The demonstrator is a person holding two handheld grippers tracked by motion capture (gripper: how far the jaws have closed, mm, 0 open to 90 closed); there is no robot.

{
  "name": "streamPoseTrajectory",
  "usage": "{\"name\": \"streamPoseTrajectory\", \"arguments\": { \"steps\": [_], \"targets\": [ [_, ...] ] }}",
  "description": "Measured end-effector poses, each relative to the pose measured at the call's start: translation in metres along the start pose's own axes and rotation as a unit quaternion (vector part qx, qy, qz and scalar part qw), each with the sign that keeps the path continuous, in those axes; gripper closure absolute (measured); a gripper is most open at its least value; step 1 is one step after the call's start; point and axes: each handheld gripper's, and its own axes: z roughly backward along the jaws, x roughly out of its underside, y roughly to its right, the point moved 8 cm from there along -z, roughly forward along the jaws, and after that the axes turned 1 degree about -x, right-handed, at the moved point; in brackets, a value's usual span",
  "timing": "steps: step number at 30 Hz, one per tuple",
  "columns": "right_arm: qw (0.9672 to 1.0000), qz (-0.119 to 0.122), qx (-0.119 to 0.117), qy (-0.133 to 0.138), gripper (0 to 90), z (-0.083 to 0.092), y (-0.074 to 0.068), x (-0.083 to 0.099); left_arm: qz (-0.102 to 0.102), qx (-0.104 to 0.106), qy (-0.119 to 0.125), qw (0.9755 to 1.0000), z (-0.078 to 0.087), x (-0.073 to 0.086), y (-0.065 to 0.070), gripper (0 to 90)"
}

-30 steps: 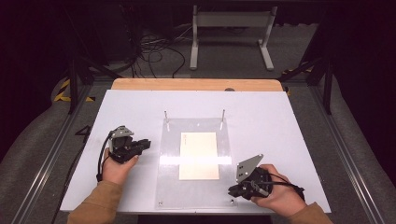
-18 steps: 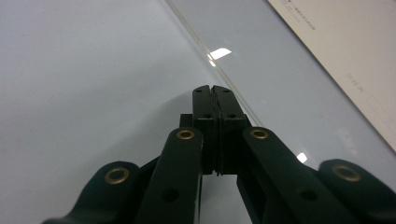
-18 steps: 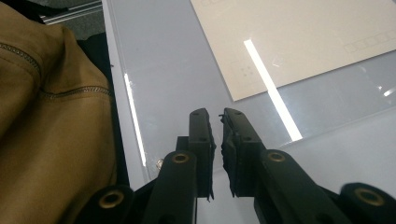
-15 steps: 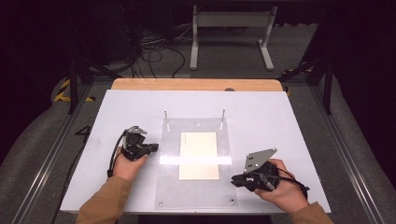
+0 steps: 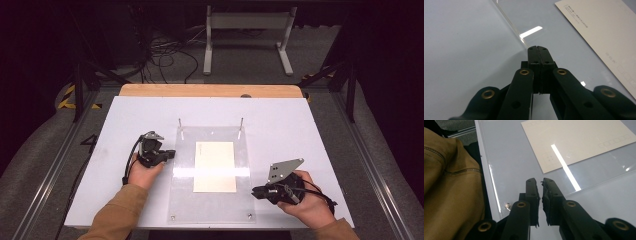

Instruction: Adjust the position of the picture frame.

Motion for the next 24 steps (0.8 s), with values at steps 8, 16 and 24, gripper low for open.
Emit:
{"name": "streamPoseTrajectory", "arguments": {
  "steps": [8, 16, 24],
  "targets": [
    [1.0000, -0.004, 0.001, 0.004, 82.2, 0.001, 0.003, 0.000, -0.002, -0.002, 0.003, 1.0000, -0.007, -0.007, 0.001, 90.0],
    [0.9998, -0.008, 0.009, 0.014, 81.2, 0.004, 0.005, 0.001, -0.004, 0.000, 0.006, 1.0000, -0.009, -0.011, 0.002, 89.8],
    [0.9956, -0.022, 0.047, 0.078, 73.6, 0.019, 0.020, -0.002, -0.049, 0.004, 0.056, 0.9973, 0.020, -0.025, 0.017, 76.0]
  ]
}}
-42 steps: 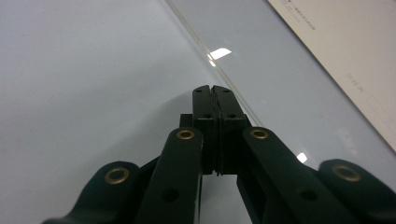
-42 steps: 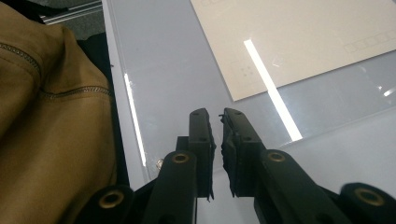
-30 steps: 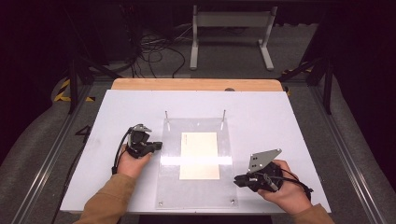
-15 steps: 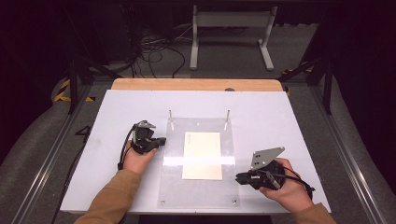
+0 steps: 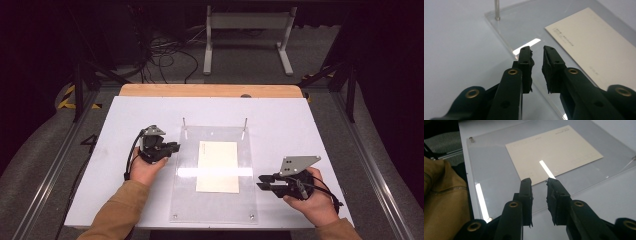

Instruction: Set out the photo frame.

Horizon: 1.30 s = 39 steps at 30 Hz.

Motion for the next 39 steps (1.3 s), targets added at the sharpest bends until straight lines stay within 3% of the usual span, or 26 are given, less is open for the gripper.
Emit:
{"name": "streamPoseTrajectory", "arguments": {
  "steps": [2, 4, 8, 10, 14, 18, 26, 28, 29, 31, 34, 39],
  "targets": [
    [0.9997, -0.001, 0.012, 0.020, 72.7, 0.004, 0.006, -0.002, -0.005, 0.011, 0.006, 0.9999, 0.008, 0.000, 0.008, 74.1],
    [0.9992, -0.009, 0.015, 0.036, 72.6, 0.007, 0.011, -0.003, -0.025, 0.012, 0.014, 0.9995, 0.015, 0.000, 0.010, 71.3],
    [0.9981, -0.019, 0.029, 0.051, 68.4, 0.007, 0.018, -0.003, -0.026, 0.026, 0.023, 0.9990, 0.026, 0.001, 0.016, 70.0],
    [0.9969, -0.021, 0.044, 0.063, 63.5, 0.006, 0.024, -0.003, -0.029, 0.026, 0.031, 0.9987, 0.032, 0.001, 0.017, 69.1],
    [0.9938, -0.032, 0.063, 0.086, 62.3, 0.005, 0.036, -0.006, -0.033, 0.030, 0.039, 0.9982, 0.039, 0.002, 0.020, 67.8],
    [0.9917, -0.039, 0.084, 0.090, 56.6, 0.001, 0.050, -0.011, -0.046, 0.023, 0.048, 0.9975, 0.046, 0.004, 0.020, 65.6],
    [0.9893, -0.053, 0.108, 0.082, 47.9, -0.019, 0.084, -0.023, -0.048, 0.009, 0.053, 0.9974, 0.059, 0.013, 0.017, 62.6],
    [0.9890, -0.053, 0.111, 0.082, 47.7, -0.021, 0.087, -0.024, -0.050, 0.011, 0.052, 0.9973, 0.059, 0.014, 0.017, 62.5],
    [0.9887, -0.053, 0.113, 0.083, 47.4, -0.022, 0.090, -0.025, -0.038, 0.011, 0.053, 0.9978, 0.061, 0.016, 0.018, 62.5],
    [0.9873, -0.048, 0.124, 0.087, 48.7, -0.027, 0.099, -0.031, -0.046, 0.003, 0.055, 0.9974, 0.065, 0.019, 0.016, 62.3],
    [0.9859, -0.047, 0.134, 0.089, 48.5, -0.035, 0.110, -0.036, -0.039, 0.004, 0.058, 0.9975, 0.070, 0.024, 0.017, 62.2],
    [0.9817, -0.057, 0.153, 0.098, 48.2, -0.050, 0.132, -0.043, -0.035, -0.007, 0.057, 0.9977, 0.079, 0.033, 0.013, 62.2]
  ]
}}
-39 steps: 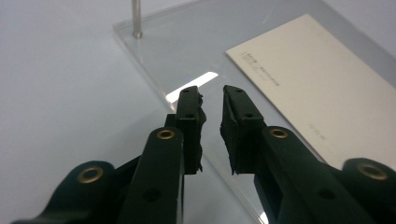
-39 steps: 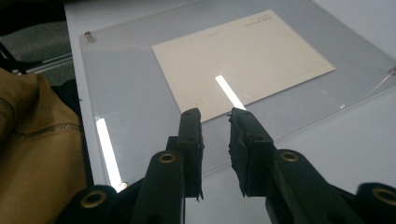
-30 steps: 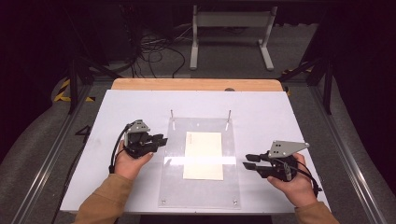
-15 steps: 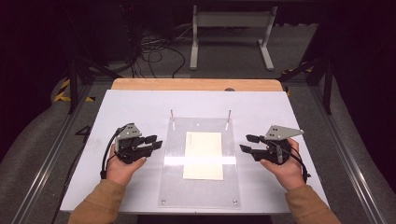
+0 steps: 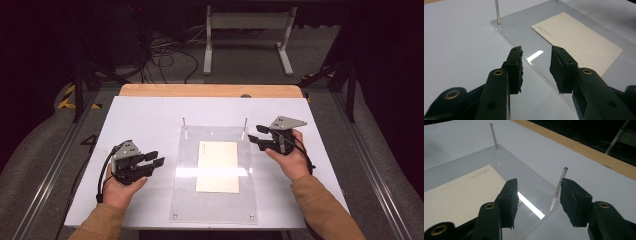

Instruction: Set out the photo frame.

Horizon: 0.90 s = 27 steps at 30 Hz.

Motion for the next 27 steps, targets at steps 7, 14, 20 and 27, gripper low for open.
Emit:
{"name": "streamPoseTrajectory", "arguments": {
  "steps": [7, 14, 20, 27],
  "targets": [
    [0.9999, 0.007, 0.012, 0.000, 51.0, -0.029, 0.018, -0.002, 0.008, -0.012, 0.000, 0.9999, 0.009, 0.009, -0.001, 62.2],
    [0.9993, -0.015, 0.025, -0.025, 55.9, -0.052, 0.034, 0.002, 0.013, -0.021, 0.003, 0.9997, 0.018, 0.017, 0.000, 62.0],
    [0.9990, -0.019, 0.026, -0.031, 62.9, -0.061, 0.043, 0.005, 0.016, -0.020, 0.003, 0.9997, 0.020, 0.022, 0.002, 62.0],
    [0.9993, -0.016, 0.011, -0.032, 76.1, -0.071, 0.038, 0.004, 0.012, -0.020, 0.000, 0.9997, 0.020, 0.025, 0.002, 62.1]
  ]
}}
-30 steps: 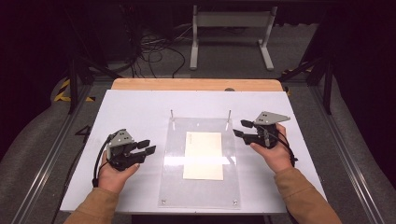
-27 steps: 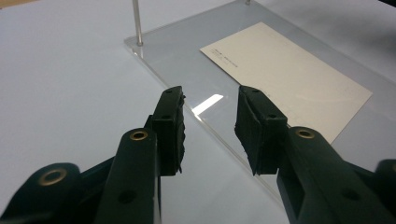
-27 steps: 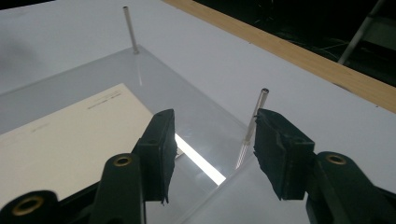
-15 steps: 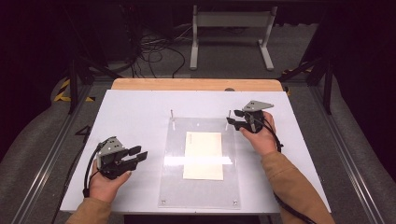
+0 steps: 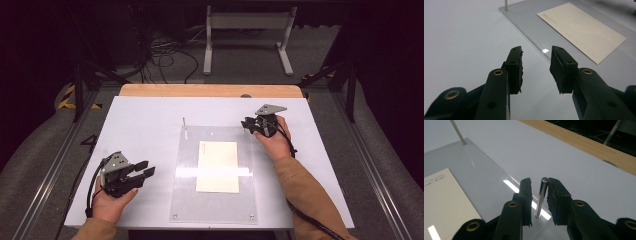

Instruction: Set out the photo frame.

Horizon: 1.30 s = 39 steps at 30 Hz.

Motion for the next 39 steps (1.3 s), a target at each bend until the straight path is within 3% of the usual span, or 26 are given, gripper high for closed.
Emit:
{"name": "streamPoseTrajectory", "arguments": {
  "steps": [4, 10, 19, 30, 39],
  "targets": [
    [1.0000, -0.004, 0.008, 0.000, 84.7, -0.001, 0.000, 0.001, -0.001, -0.001, 0.005, 1.0000, 0.001, -0.001, 0.001, 62.1],
    [0.9991, -0.042, 0.007, 0.008, 85.4, -0.002, 0.003, 0.003, -0.004, 0.006, 0.001, 1.0000, -0.003, 0.000, 0.003, 62.1],
    [0.9975, -0.069, 0.012, 0.011, 85.8, -0.004, 0.006, 0.003, -0.014, 0.011, 0.002, 0.9998, -0.004, -0.001, 0.006, 62.0],
    [0.9945, -0.104, 0.009, 0.012, 86.0, -0.008, 0.010, 0.003, -0.011, 0.013, -0.008, 0.9998, -0.008, 0.004, 0.006, 62.1],
    [0.9904, -0.138, 0.004, -0.001, 86.1, -0.011, 0.014, 0.000, -0.020, 0.014, -0.016, 0.9996, -0.013, 0.005, 0.006, 60.9]
  ]
}}
